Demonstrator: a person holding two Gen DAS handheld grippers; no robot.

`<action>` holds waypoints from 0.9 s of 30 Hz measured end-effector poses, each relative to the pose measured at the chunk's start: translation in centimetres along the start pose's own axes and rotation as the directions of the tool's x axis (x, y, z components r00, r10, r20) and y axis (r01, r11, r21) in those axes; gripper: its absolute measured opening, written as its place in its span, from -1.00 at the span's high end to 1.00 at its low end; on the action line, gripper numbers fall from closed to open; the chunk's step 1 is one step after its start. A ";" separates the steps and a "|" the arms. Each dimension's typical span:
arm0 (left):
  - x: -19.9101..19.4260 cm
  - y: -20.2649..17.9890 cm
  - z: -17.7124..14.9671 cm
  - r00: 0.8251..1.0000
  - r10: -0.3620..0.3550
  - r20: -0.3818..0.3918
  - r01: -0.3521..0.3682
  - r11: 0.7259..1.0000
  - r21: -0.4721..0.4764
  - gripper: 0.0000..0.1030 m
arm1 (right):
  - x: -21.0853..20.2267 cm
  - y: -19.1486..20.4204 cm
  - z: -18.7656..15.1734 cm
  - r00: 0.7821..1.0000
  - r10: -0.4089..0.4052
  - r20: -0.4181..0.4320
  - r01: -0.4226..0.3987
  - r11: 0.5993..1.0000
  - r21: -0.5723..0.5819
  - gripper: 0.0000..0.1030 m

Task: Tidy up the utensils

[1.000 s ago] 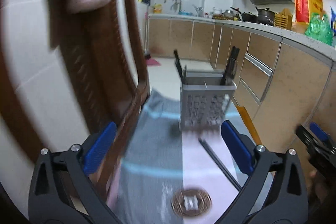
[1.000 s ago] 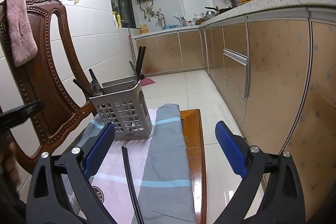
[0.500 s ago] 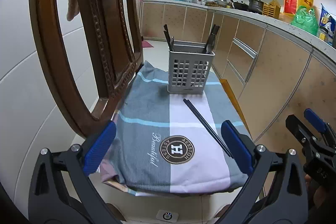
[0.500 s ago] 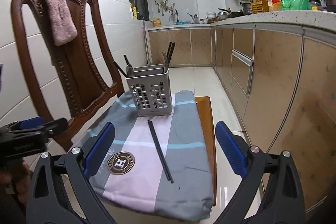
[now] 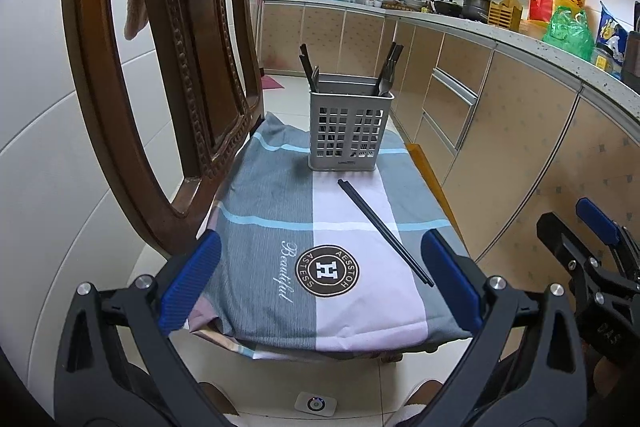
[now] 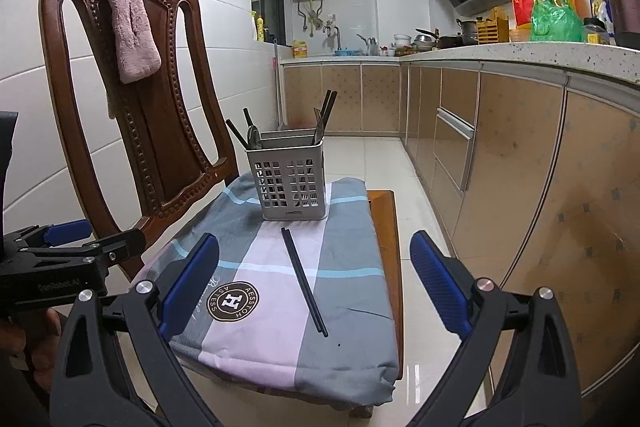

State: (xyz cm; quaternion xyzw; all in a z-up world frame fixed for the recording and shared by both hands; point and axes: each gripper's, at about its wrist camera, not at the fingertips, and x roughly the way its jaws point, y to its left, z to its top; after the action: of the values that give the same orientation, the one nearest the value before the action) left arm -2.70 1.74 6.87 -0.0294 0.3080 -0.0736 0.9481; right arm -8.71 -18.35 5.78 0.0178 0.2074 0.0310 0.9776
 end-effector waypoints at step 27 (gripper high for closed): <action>22.1 -3.3 -2.6 0.911 0.005 -0.411 -0.064 0.989 -0.131 -0.88 | 4.8 -6.4 -3.7 0.990 -0.068 -0.125 0.078 0.994 0.077 -0.83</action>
State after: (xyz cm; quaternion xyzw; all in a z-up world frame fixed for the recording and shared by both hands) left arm 13.02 -5.02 -7.67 -0.0750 0.5049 -0.0392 0.8590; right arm -5.53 -24.36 0.20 0.0482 0.2685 -0.0122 0.9620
